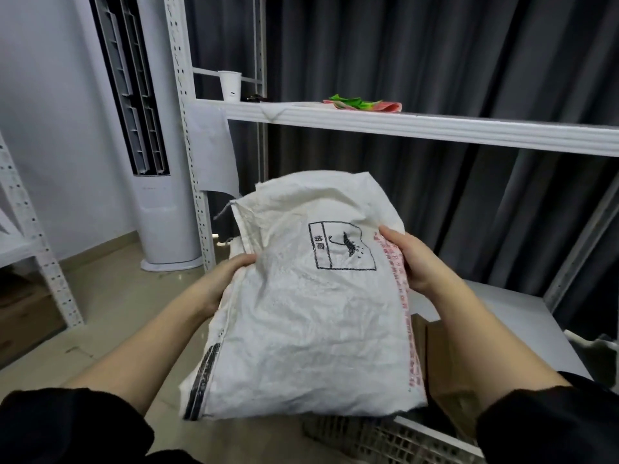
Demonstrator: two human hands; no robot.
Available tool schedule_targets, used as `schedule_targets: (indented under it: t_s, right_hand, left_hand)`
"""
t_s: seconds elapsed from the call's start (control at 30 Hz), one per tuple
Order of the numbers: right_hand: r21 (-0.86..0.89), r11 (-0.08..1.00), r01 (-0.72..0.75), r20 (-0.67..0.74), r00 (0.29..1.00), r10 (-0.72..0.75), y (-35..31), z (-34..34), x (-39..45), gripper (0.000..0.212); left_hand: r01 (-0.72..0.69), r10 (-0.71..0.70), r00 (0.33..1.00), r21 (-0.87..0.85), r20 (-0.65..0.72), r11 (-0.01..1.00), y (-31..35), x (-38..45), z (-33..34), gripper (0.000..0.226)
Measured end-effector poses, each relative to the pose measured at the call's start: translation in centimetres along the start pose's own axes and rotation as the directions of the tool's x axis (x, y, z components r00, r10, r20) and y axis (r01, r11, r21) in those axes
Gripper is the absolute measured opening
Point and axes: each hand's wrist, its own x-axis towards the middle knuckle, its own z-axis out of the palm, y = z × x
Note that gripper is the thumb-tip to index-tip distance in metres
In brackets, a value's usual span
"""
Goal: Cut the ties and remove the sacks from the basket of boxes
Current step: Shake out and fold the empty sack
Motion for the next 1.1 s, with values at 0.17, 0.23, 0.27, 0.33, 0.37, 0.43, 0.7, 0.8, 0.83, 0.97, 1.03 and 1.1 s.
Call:
schedule_targets:
  t_s: [0.17, 0.23, 0.27, 0.33, 0.37, 0.43, 0.7, 0.8, 0.83, 0.97, 1.03, 1.1]
  right_hand:
    - [-0.368, 0.92, 0.135, -0.129, 0.972, -0.194, 0.8, -0.1, 1.1, 0.037]
    - [-0.251, 0.964, 0.09, -0.057, 0.993, -0.108, 1.7, 0.0, 1.1, 0.06]
    - [-0.222, 0.975, 0.026, -0.028, 0.999, -0.033, 2.4, 0.1, 0.9, 0.074]
    - [-0.296, 0.954, -0.048, -0.033, 0.999, 0.04, 3.7, 0.6, 0.5, 0.099]
    - [-0.362, 0.931, -0.042, -0.071, 0.997, 0.017, 4.4, 1.2, 0.3, 0.105]
    - [-0.469, 0.883, 0.01, -0.233, 0.963, -0.134, 5.2, 2.7, 0.4, 0.097]
    - [-0.684, 0.712, -0.159, -0.526, 0.784, -0.33, 6.2, 8.2, 3.1, 0.068]
    - [-0.578, 0.815, -0.05, -0.418, 0.876, -0.242, 6.6, 8.8, 4.1, 0.061]
    - [-0.526, 0.85, -0.007, -0.336, 0.92, -0.2, 6.7, 8.7, 4.1, 0.06]
    - [-0.551, 0.835, 0.013, -0.068, 0.996, -0.06, 7.7, 8.8, 5.7, 0.073]
    - [-0.587, 0.807, 0.061, -0.063, 0.991, -0.121, 9.2, 10.0, 7.4, 0.077]
    - [-0.615, 0.785, 0.076, -0.077, 0.985, -0.156, 11.7, 11.1, 9.4, 0.079]
  left_hand:
    - [-0.198, 0.255, 0.942, 0.251, -0.219, 0.947, 0.2, 0.4, 0.3, 0.024]
    - [-0.262, 0.339, 0.888, 0.265, -0.31, 0.928, 0.2, 1.1, 0.3, 0.027]
    - [-0.273, 0.35, 0.872, 0.253, -0.344, 0.928, 0.1, 1.3, 0.0, 0.028]
    - [-0.265, 0.334, 0.864, 0.223, -0.376, 0.938, -0.2, 1.3, -0.3, 0.028]
    - [-0.261, 0.318, 0.87, 0.195, -0.377, 0.945, -0.3, 1.4, -0.7, 0.03]
    - [-0.26, 0.273, 0.904, 0.083, -0.328, 0.962, -0.5, 1.2, -1.1, 0.044]
    - [-0.155, 0.192, 0.981, 0.443, -0.04, 0.883, -3.6, 0.7, -3.6, 0.122]
    - [-0.171, 0.297, 0.928, 0.453, -0.224, 0.875, -3.9, 1.4, -5.0, 0.093]
    - [-0.185, 0.324, 0.903, 0.423, -0.284, 0.887, -3.7, 1.5, -5.8, 0.078]
    - [-0.206, 0.425, 0.816, 0.489, -0.393, 0.847, -2.5, 2.4, -8.3, 0.064]
    - [-0.138, 0.399, 0.796, 0.505, -0.456, 0.852, -2.1, 3.7, -10.4, 0.063]
    - [-0.019, 0.338, 0.789, 0.529, -0.514, 0.848, -2.3, 5.4, -13.0, 0.068]
